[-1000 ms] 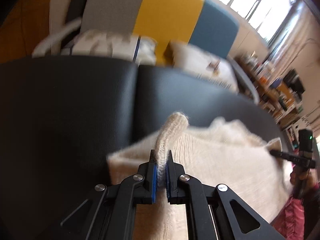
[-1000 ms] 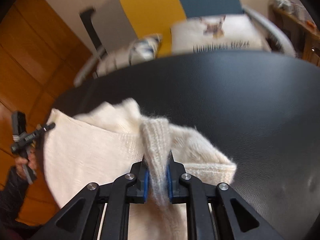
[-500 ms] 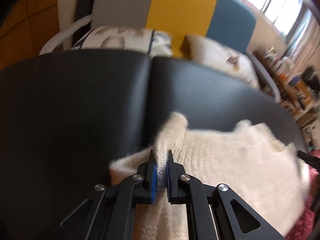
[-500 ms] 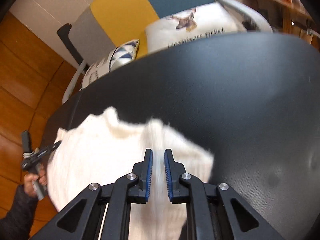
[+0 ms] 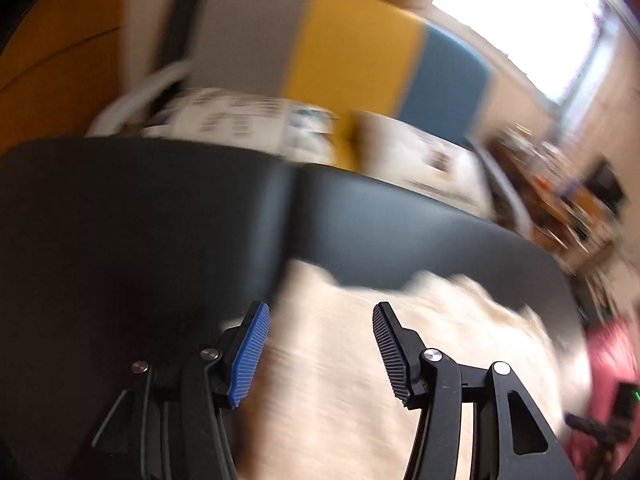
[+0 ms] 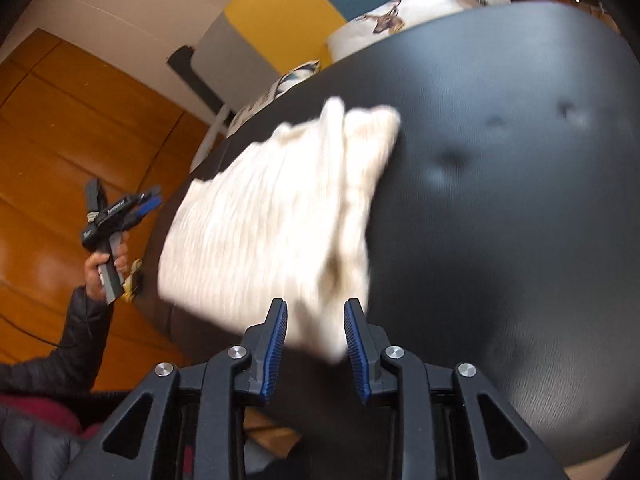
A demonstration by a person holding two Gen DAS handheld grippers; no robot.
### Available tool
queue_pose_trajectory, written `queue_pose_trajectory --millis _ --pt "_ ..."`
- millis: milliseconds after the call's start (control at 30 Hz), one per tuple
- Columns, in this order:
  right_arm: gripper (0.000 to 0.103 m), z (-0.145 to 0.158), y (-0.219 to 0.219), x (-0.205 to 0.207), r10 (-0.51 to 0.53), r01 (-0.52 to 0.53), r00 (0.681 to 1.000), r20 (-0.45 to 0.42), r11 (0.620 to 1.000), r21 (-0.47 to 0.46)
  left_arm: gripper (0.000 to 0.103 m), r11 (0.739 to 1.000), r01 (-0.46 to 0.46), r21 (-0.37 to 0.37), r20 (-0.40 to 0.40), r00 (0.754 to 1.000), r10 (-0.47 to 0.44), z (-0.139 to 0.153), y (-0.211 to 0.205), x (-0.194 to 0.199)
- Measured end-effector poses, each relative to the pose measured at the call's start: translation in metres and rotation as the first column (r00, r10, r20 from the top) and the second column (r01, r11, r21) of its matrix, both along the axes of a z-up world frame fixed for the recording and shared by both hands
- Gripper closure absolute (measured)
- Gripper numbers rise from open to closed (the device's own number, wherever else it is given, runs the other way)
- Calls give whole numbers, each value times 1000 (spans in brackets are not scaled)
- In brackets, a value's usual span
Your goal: Fold clothes
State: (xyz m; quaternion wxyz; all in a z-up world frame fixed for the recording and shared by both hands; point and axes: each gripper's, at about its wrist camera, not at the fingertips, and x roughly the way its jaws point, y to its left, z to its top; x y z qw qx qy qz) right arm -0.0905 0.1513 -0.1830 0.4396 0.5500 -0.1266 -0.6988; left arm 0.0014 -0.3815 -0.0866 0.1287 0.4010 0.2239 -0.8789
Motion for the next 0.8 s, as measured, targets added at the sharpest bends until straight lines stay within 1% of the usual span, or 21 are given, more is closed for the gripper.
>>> queue_pose_trajectory --millis 33,67,100,133,200,267,333,400,500,533,600,633,700,733,767,800 --pt "72 -3 1 4 17 -17 1000 3 1000 -4 47 997 76 2 -6 997 -76 3 23 -4" --pt "72 -4 2 6 21 -21 1000 -6 1000 -9 47 988 152 4 -11 988 -152 7 47 -8" --pt "72 -5 4 8 24 -24 1000 -13 1000 -15 47 973 232 0 -4 973 -232 10 73 -14" --pt "72 -6 5 5 23 -23 1000 -10 999 -32 47 950 313 -11 3 950 -313 10 103 -21" --pt "72 -8 5 1 22 -23 1000 -18 998 -61 47 887 461 -29 9 888 -460 12 161 -32" --pt "71 -10 1 -5 28 -30 999 -20 995 -95 48 822 568 -35 19 823 -568 9 208 -47" --pt "71 -14 -6 -13 56 -57 998 -5 989 -133 48 804 593 -35 43 805 -592 2 227 -61" --pt "70 -17 -15 -23 84 -83 996 3 987 -137 48 786 618 -35 67 786 -615 -4 245 -75" --pt "70 -25 -31 -30 182 -173 982 53 975 -142 48 756 654 -33 103 755 -648 -15 273 -96" --pt "68 -26 -36 -29 239 -225 968 71 959 -171 48 746 665 -32 115 744 -658 -18 282 -103" --pt "68 -22 -46 -22 363 -339 928 80 916 -215 48 726 687 -30 139 722 -678 -25 300 -117" --pt "68 -20 -52 -17 408 -390 910 71 902 -187 48 728 685 -35 164 723 -672 -34 299 -123" --pt "68 -21 -60 -12 446 -442 893 67 894 -69 48 728 685 -41 203 719 -665 -46 303 -126" --pt "68 -26 -61 -11 448 -448 890 87 894 -19 48 727 685 -43 222 716 -661 -52 305 -127" --pt "71 -29 -63 -10 448 -452 889 94 892 18 48 727 685 -46 242 714 -657 -58 307 -128" --pt "71 -27 -62 -11 441 -445 893 91 896 20 48 727 685 -49 260 711 -653 -64 309 -129"
